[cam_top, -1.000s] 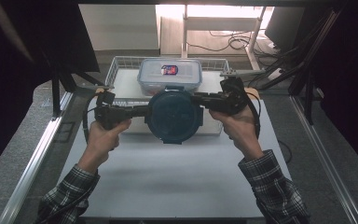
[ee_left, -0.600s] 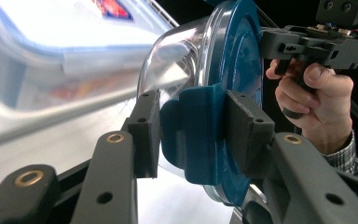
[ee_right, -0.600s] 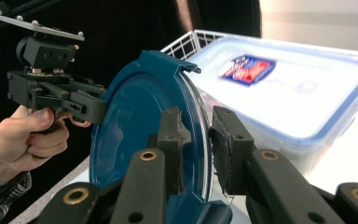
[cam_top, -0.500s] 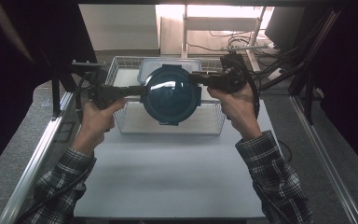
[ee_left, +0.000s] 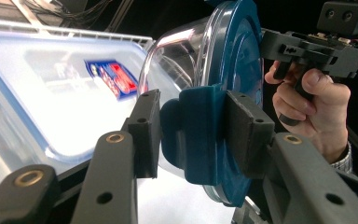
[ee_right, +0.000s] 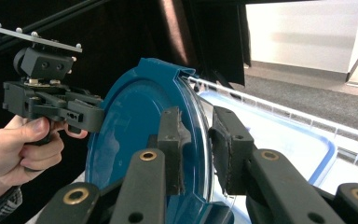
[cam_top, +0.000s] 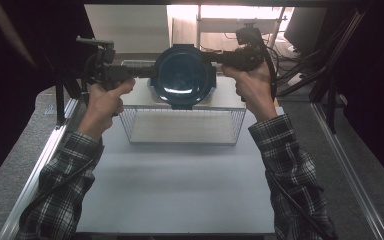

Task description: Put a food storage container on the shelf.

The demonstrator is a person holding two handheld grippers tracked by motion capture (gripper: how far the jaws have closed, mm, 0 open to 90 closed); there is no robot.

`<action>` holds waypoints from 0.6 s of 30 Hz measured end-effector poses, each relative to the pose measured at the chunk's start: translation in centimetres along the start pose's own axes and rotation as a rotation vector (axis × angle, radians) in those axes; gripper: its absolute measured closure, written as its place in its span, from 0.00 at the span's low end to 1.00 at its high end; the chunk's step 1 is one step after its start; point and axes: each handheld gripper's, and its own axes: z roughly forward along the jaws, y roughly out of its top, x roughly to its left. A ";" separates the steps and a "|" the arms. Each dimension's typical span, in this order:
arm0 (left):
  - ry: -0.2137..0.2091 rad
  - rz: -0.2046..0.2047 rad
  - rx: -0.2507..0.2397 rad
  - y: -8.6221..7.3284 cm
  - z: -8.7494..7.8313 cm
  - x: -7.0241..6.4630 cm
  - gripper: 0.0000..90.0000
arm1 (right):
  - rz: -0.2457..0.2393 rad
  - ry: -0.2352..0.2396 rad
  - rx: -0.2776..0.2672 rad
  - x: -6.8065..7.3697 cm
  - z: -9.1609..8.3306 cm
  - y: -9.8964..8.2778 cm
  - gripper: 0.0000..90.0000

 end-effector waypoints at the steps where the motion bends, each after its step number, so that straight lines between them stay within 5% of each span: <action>1: -0.001 -0.002 -0.003 0.4 0.1 0.1 0.65 | 0.000 -0.002 -0.002 -0.2 0.2 0.4 0.82; 9: 0.014 -0.022 -0.010 2.8 0.5 1.4 0.65 | 0.011 -0.011 -0.016 -1.8 1.7 2.5 0.82; 18: 0.038 -0.063 -0.035 3.4 1.0 3.4 0.65 | 0.038 -0.022 -0.014 -3.7 4.3 3.0 0.81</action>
